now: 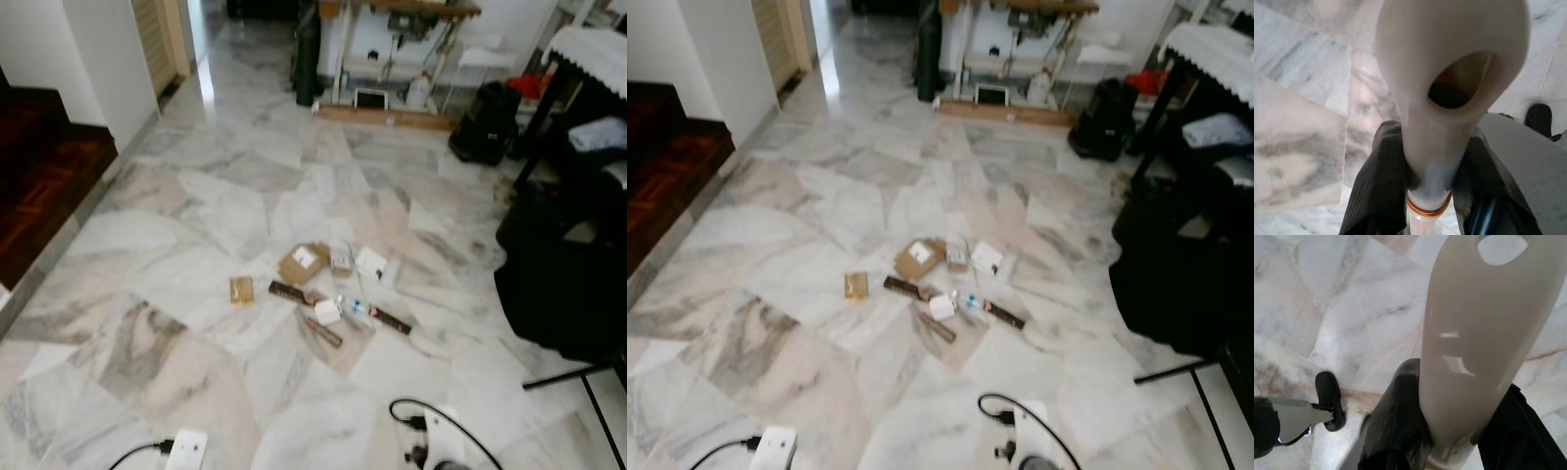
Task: Sweep floor
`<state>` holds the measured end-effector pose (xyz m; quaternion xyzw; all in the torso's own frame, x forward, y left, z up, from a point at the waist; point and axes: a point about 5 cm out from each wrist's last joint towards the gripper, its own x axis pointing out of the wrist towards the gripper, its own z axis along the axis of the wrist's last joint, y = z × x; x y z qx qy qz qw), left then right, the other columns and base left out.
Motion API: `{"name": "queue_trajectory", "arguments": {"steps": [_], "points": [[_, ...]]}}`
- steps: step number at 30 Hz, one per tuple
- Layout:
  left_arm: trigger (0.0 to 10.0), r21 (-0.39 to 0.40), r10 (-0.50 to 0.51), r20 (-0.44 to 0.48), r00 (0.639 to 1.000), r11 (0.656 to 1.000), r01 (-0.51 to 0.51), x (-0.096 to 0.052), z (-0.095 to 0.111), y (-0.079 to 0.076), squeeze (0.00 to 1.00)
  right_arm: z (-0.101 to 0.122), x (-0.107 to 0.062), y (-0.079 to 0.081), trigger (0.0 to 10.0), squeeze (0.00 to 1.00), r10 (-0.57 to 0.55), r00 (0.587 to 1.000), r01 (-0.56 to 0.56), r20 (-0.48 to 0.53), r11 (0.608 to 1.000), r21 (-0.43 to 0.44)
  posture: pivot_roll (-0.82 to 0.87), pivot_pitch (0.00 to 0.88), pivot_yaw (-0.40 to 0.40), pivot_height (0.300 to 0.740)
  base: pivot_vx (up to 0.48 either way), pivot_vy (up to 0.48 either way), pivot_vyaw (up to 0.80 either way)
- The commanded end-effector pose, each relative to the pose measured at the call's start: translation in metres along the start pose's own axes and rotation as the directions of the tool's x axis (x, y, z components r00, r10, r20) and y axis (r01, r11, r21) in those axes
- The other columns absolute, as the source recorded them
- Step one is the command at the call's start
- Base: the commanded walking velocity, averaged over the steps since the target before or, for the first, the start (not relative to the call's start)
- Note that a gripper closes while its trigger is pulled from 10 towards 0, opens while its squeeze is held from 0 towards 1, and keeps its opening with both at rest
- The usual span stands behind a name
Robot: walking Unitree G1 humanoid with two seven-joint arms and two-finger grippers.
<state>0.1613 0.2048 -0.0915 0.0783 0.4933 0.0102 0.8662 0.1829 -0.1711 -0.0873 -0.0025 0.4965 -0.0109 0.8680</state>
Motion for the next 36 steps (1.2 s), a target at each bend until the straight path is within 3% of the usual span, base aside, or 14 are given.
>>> {"name": "queue_trajectory", "arguments": {"steps": [1,13,28,34,36], "points": [[10.0,-0.17,0.064,0.119,0.991,0.984,-0.043,0.0003,0.0251,0.0224,0.0,0.0078,-0.0027,-0.0182,10.0,0.0,-0.01,0.992,-0.007,0.125,0.991,0.135,-0.05,0.057,-0.026,0.74,0.334,0.0,0.0],[10.0,-0.169,0.057,0.114,0.992,0.985,-0.037,0.0004,0.024,0.0208,0.0,0.0079,-0.0027,-0.0182,10.0,0.0,-0.008,0.992,-0.009,0.125,0.991,0.132,-0.05,0.059,-0.026,0.74,0.322,0.0,0.0],[10.0,-0.186,0.057,0.118,0.991,0.982,-0.035,0.0005,0.0244,0.0196,0.0,0.0081,-0.0029,-0.0203,10.0,0.0,-0.026,0.992,0.012,0.125,0.994,0.111,-0.05,0.055,-0.031,0.74,0.0,0.0,0.0],[10.0,-0.222,0.052,0.11,0.993,0.975,-0.026,0.0006,0.0228,0.0177,0.0,0.0079,-0.0029,-0.0208,10.0,0.0,-0.026,0.992,0.014,0.121,0.995,0.094,-0.06,0.045,-0.036,0.74,0.0,0.0,0.0],[10.0,-0.274,0.063,0.104,0.993,0.961,-0.032,0.0006,0.0216,0.0187,0.0,0.0082,-0.003,-0.0211,10.0,0.0,-0.023,0.992,0.014,0.12,0.997,0.075,-0.06,0.045,-0.036,0.74,0.0,0.0,0.0]]}}
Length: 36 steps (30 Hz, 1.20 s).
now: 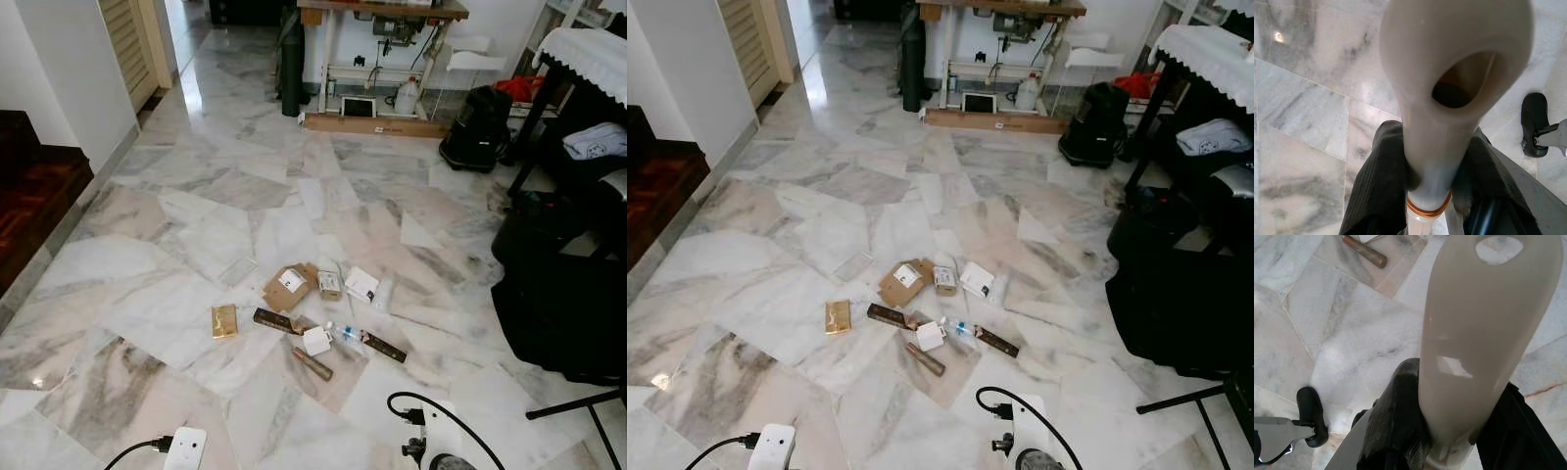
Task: Sweep floor
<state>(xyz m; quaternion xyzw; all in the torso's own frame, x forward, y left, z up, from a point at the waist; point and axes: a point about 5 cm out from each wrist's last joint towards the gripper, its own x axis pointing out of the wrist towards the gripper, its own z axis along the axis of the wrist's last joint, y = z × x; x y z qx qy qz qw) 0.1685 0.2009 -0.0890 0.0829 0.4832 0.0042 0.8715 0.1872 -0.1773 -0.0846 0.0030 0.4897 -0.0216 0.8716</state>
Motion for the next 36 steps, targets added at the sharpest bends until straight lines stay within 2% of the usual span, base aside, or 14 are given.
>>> {"name": "queue_trajectory", "arguments": {"steps": [1,5,21,27,30,32,36], "points": [[10.0,-0.304,0.074,0.076,0.994,0.951,-0.047,-0.0004,0.0131,0.0232,0.0,0.0036,-0.0027,-0.015,10.0,0.0,-0.006,0.994,0.002,0.106,0.999,0.043,-0.06,0.037,-0.038,0.74,0.0,0.0,0.0],[10.0,-0.335,0.078,0.066,0.995,0.941,-0.052,-0.0007,0.0114,0.0253,0.0,0.0056,-0.0028,-0.0163,10.0,0.0,0.003,0.994,0.002,0.107,0.999,-0.04,-0.05,0.028,-0.043,0.74,0.0,0.0,0.0],[10.0,-0.423,0.108,0.036,0.994,0.902,-0.082,-0.002,0.0037,0.0307,0.0,0.0064,-0.003,-0.018,10.0,0.0,0.002,0.994,0.009,0.107,0.994,-0.106,-0.06,0.0,-0.046,0.74,0.0,0.0,0.0],[10.0,-0.373,0.095,0.059,0.994,0.925,-0.067,-0.0015,0.0087,0.0302,0.0,0.0051,-0.0031,-0.0186,10.0,0.0,-0.012,0.994,0.017,0.107,0.998,-0.053,-0.05,0.003,-0.048,0.74,0.0,0.0,0.0],[10.0,-0.301,0.08,0.078,0.994,0.952,-0.053,-0.001,0.0131,0.0284,0.0,0.0036,-0.0031,-0.0185,10.0,0.0,-0.024,0.994,0.023,0.104,1.0,0.015,-0.05,0.012,-0.049,0.74,0.0,0.0,0.0],[10.0,-0.301,0.078,0.075,0.994,0.952,-0.052,-0.0009,0.0129,0.0278,0.0,0.0022,-0.003,-0.0183,10.0,0.0,-0.033,0.995,0.027,0.097,0.998,0.059,-0.05,0.021,-0.047,0.74,0.0,0.0,0.0],[10.0,-0.305,0.08,0.074,0.994,0.951,-0.054,-0.0009,0.0124,0.0272,0.0,0.0012,-0.003,-0.018,10.0,0.0,-0.039,0.995,0.03,0.094,0.995,0.092,-0.05,0.021,-0.047,0.74,0.0,0.0,0.0]]}}
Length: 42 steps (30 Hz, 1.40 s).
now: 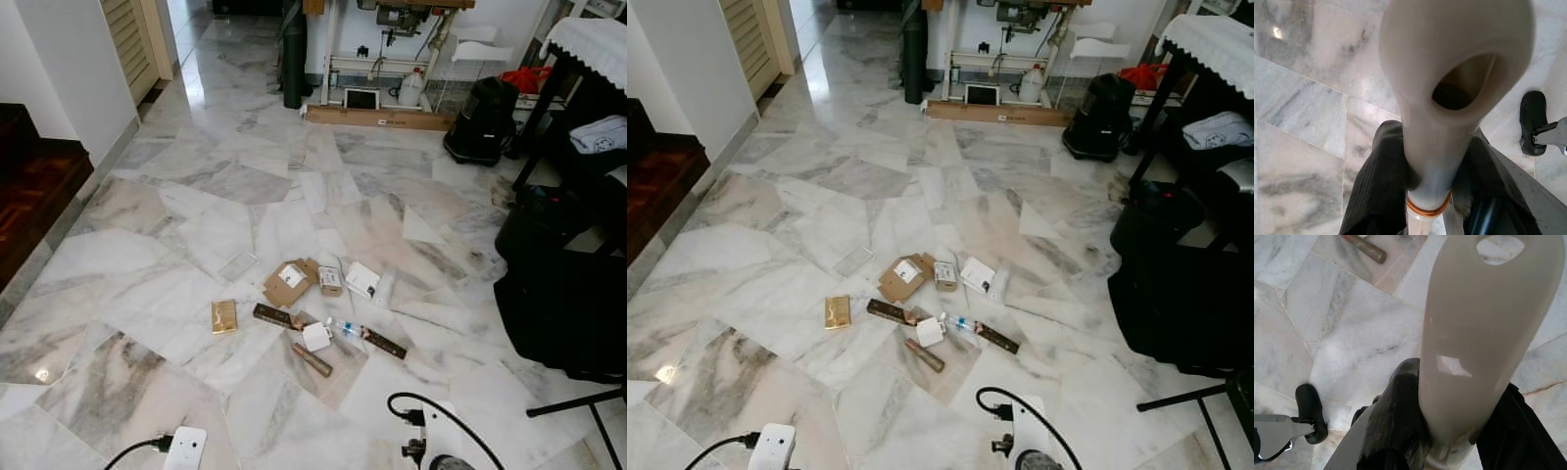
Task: Sweep floor
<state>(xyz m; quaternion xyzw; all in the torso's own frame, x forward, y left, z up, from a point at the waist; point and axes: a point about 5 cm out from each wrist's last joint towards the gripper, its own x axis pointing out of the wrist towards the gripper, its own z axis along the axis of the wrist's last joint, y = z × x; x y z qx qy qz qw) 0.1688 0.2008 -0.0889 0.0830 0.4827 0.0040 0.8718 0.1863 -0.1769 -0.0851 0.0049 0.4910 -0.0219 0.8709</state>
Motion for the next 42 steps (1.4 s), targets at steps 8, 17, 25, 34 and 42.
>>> {"name": "queue_trajectory", "arguments": {"steps": [8,17,25,34,42], "points": [[10.0,-0.298,0.077,0.066,0.995,0.953,-0.054,-0.001,0.009,0.026,0.0,0.0,-0.003,-0.017,10.0,0.0,-0.054,0.994,0.037,0.096,0.984,0.175,-0.05,0.04,-0.042,0.74,0.0,0.0,0.0],[10.0,-0.254,0.067,0.064,0.996,0.966,-0.049,-0.002,0.006,0.028,0.0,-0.001,-0.003,-0.017,10.0,0.0,-0.062,0.994,0.041,0.095,0.976,0.213,-0.05,0.039,-0.039,0.74,0.0,0.0,0.0],[10.0,-0.223,0.059,0.026,0.998,0.973,-0.051,-0.005,-0.009,0.032,0.0,-0.002,-0.003,-0.015,10.0,0.0,-0.054,0.994,0.032,0.093,0.974,0.224,-0.05,0.017,-0.044,0.74,0.0,0.0,0.0],[10.0,-0.25,0.06,0.018,0.998,0.967,-0.053,-0.005,-0.012,0.031,0.0,-0.003,-0.003,-0.016,10.0,0.0,-0.045,0.995,0.024,0.094,0.976,0.217,-0.05,0.0,-0.043,0.74,0.0,0.0,0.0],[10.0,-0.251,0.06,0.019,0.998,0.967,-0.053,-0.005,-0.011,0.031,0.0,-0.004,-0.003,-0.016,10.0,0.0,-0.042,0.996,0.026,0.084,0.982,0.189,-0.05,0.0,-0.042,0.74,0.0,0.0,0.0]]}}
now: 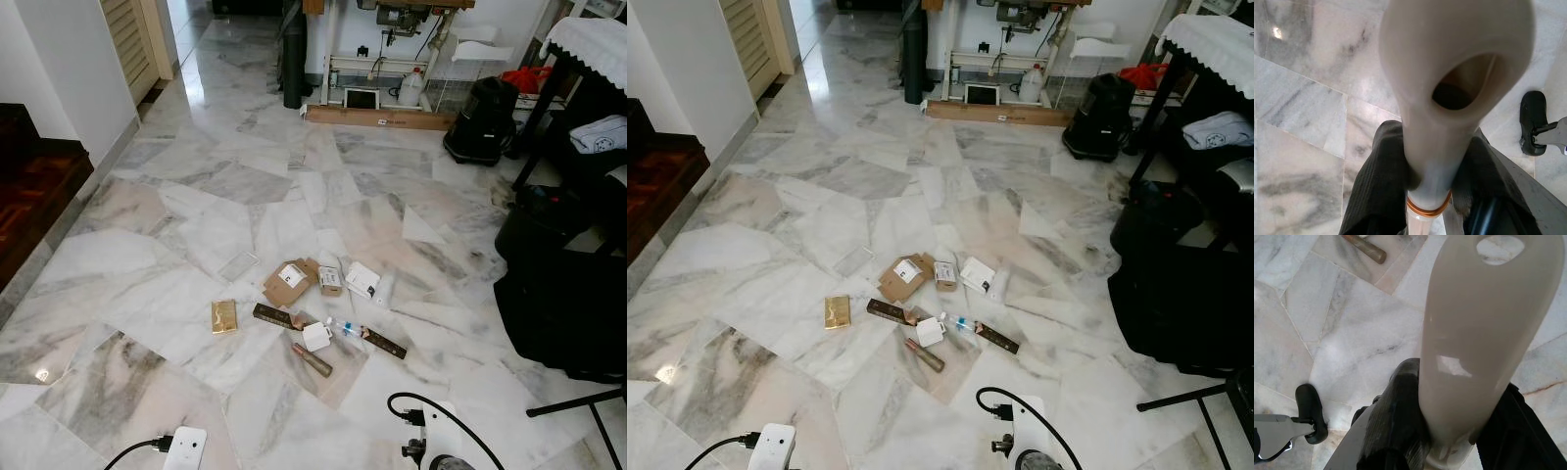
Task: Sweep floor
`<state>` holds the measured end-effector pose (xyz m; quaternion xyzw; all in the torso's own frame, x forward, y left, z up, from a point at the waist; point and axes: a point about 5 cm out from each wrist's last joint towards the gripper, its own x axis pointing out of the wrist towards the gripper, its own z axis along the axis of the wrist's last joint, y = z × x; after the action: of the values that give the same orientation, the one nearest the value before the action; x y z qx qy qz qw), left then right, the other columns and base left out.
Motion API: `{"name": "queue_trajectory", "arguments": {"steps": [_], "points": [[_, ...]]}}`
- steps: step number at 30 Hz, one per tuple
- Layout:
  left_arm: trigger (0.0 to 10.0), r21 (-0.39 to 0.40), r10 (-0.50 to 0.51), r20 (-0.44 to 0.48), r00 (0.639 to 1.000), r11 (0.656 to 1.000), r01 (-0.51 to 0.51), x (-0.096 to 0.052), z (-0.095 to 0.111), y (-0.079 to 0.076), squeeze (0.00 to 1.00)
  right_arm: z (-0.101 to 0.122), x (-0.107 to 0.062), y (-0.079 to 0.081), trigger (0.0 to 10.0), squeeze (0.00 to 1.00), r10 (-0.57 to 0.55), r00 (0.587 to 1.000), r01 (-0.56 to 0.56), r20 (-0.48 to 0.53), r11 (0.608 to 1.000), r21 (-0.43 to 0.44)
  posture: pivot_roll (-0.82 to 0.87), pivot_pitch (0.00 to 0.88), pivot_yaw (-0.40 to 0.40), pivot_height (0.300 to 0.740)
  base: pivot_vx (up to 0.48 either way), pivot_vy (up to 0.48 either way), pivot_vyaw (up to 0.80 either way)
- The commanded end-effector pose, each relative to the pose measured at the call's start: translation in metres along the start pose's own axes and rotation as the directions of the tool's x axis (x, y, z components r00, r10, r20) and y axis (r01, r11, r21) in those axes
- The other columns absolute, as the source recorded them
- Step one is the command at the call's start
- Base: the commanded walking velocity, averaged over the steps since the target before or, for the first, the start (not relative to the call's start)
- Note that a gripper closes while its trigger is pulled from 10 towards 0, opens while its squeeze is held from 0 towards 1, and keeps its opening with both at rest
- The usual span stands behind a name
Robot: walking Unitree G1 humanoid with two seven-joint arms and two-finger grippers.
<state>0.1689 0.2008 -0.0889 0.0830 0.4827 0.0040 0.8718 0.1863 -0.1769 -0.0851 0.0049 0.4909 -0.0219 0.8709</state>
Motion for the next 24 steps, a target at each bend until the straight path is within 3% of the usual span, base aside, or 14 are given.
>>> {"name": "queue_trajectory", "arguments": {"steps": [1,24], "points": [[10.0,-0.251,0.06,0.019,0.998,0.967,-0.053,-0.0052,-0.0113,0.0312,0.0,-0.0035,-0.0031,-0.016,10.0,0.0,-0.043,0.996,0.026,0.084,0.982,0.189,-0.05,0.0,-0.042,0.74,0.0,0.0,0.0],[10.0,-0.251,0.06,0.019,0.998,0.967,-0.053,-0.0052,-0.0113,0.0312,0.0,-0.0035,-0.0031,-0.016,10.0,0.0,-0.043,0.996,0.026,0.084,0.982,0.189,-0.05,0.0,-0.042,0.74,0.0,0.0,0.0]]}}
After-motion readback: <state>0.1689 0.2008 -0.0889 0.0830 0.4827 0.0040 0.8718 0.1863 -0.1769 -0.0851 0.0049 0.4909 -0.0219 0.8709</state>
